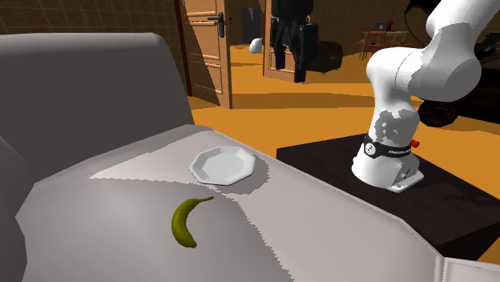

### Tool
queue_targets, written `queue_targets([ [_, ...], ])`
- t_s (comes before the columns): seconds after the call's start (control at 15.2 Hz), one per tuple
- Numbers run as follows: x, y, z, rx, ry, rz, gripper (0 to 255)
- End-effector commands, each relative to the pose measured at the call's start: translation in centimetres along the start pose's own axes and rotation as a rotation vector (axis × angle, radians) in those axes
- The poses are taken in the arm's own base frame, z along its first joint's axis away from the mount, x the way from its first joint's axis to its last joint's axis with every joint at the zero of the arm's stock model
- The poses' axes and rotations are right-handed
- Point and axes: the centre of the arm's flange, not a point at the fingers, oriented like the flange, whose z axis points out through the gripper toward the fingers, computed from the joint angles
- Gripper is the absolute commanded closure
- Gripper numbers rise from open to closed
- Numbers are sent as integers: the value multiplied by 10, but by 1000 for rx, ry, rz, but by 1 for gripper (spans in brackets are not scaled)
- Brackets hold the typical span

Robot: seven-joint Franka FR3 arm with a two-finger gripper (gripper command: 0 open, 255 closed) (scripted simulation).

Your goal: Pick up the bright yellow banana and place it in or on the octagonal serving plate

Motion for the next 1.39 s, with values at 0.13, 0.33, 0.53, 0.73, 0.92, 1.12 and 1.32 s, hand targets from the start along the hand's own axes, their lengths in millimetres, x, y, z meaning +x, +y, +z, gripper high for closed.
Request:
queue_targets([
  [0.13,42,3,30,21,6,-59,0],
  [0.33,75,4,52,36,8,-102,0],
  [0.53,107,2,75,52,11,-146,0],
  [0.73,139,-1,97,68,14,-189,0],
  [0.92,172,-6,119,83,17,-232,0],
  [1.12,204,-12,141,99,20,-276,0],
  [1.32,235,-21,163,114,23,-319,0],
])
